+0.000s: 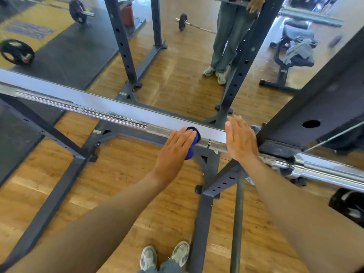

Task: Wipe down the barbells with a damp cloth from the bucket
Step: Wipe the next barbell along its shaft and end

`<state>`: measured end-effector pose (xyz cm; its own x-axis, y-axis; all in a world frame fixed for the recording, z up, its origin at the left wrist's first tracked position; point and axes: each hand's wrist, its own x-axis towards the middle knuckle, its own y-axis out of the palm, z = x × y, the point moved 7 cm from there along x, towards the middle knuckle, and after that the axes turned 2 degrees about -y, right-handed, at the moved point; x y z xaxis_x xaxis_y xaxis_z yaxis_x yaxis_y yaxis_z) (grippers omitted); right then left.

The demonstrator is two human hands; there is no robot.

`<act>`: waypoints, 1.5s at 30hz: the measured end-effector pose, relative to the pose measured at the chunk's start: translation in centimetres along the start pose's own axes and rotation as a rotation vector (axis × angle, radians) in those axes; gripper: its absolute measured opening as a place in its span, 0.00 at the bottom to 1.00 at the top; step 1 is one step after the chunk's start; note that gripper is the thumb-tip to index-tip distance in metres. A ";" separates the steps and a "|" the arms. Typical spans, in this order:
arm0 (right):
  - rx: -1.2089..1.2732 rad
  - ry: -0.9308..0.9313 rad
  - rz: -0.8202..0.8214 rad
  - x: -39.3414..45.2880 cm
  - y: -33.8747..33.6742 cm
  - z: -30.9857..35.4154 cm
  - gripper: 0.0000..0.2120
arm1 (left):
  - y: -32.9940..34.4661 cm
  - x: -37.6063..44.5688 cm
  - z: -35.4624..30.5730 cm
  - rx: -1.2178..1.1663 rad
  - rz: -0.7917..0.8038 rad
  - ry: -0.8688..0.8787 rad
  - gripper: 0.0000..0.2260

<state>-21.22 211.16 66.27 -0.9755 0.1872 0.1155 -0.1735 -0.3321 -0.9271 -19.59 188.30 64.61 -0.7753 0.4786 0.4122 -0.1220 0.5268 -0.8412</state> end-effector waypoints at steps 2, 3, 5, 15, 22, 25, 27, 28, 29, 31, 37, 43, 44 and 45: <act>-0.018 -0.003 -0.013 0.1 0.0 0.0 0.33 | 0.4 0.0 -2.4 0.028 -0.040 0.005 0.33; -0.019 0.000 -0.009 0.1 0.0 0.1 0.30 | 1.2 0.1 -4.1 0.036 -0.032 0.022 0.33; -0.002 0.010 0.018 0.0 0.3 0.0 0.26 | 2.4 0.2 -7.2 0.044 0.000 0.071 0.30; 0.021 0.065 0.168 -0.2 0.5 0.4 0.27 | -0.6 -1.1 -1.1 0.081 0.008 0.003 0.36; 0.010 0.106 0.168 -0.3 0.6 0.1 0.30 | 1.9 0.1 -5.0 0.044 0.130 0.075 0.37; 0.014 0.117 0.163 -0.3 0.5 0.1 0.31 | 1.3 0.0 -3.8 0.055 0.159 0.095 0.38; 0.015 0.119 0.158 -0.4 0.4 0.3 0.30 | 1.0 0.2 -3.8 0.037 0.156 0.093 0.39; 0.013 0.118 0.157 -0.4 0.4 0.3 0.30 | 0.8 0.4 -3.9 0.026 0.149 0.094 0.39; 0.010 0.119 0.155 -0.4 0.3 0.3 0.31 | 0.7 0.6 -4.1 0.024 0.155 0.100 0.40; 0.007 0.124 0.149 -0.4 0.3 0.3 0.31 | 0.9 1.1 -4.4 0.037 0.189 0.115 0.41; -0.010 0.132 0.120 -0.5 0.1 0.3 0.33 | 2.2 2.6 -4.3 0.076 0.292 0.164 0.39; -0.034 0.128 0.090 -0.6 0.0 0.2 0.34 | 2.0 3.6 -4.2 0.012 0.330 0.237 0.32; -0.032 0.127 0.093 -0.6 0.0 0.2 0.34 | 1.9 3.5 -4.0 -0.006 0.345 0.248 0.31; -0.028 0.123 0.101 -0.6 0.0 0.2 0.34 | 1.6 3.1 -3.6 -0.009 0.357 0.264 0.31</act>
<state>-20.70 210.81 66.25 -0.9636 0.2666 -0.0221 -0.0697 -0.3299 -0.9414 -19.94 193.16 65.77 -0.5828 0.7941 0.1726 0.1310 0.3014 -0.9444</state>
